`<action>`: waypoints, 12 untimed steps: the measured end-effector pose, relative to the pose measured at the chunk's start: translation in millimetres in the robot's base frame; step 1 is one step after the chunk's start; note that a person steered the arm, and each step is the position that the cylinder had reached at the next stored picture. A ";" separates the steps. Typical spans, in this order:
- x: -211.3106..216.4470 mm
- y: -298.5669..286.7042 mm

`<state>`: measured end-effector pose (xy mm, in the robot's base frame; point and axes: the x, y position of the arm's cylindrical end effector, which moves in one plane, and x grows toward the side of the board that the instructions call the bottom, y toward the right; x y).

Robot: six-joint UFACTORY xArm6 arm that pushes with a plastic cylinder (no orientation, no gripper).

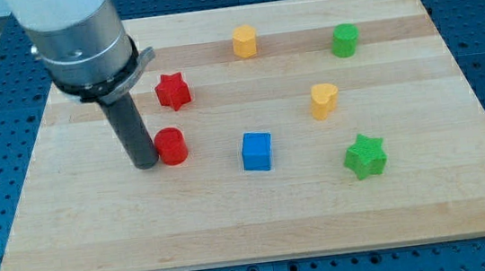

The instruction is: Push the red circle to the yellow hexagon

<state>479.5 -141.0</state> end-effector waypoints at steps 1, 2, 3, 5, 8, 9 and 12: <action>2.7 0.0; 18.0 0.1; 25.9 6.5; -4.6 42.5; -74.6 50.5; -81.8 50.7; -130.7 63.6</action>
<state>348.7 -77.4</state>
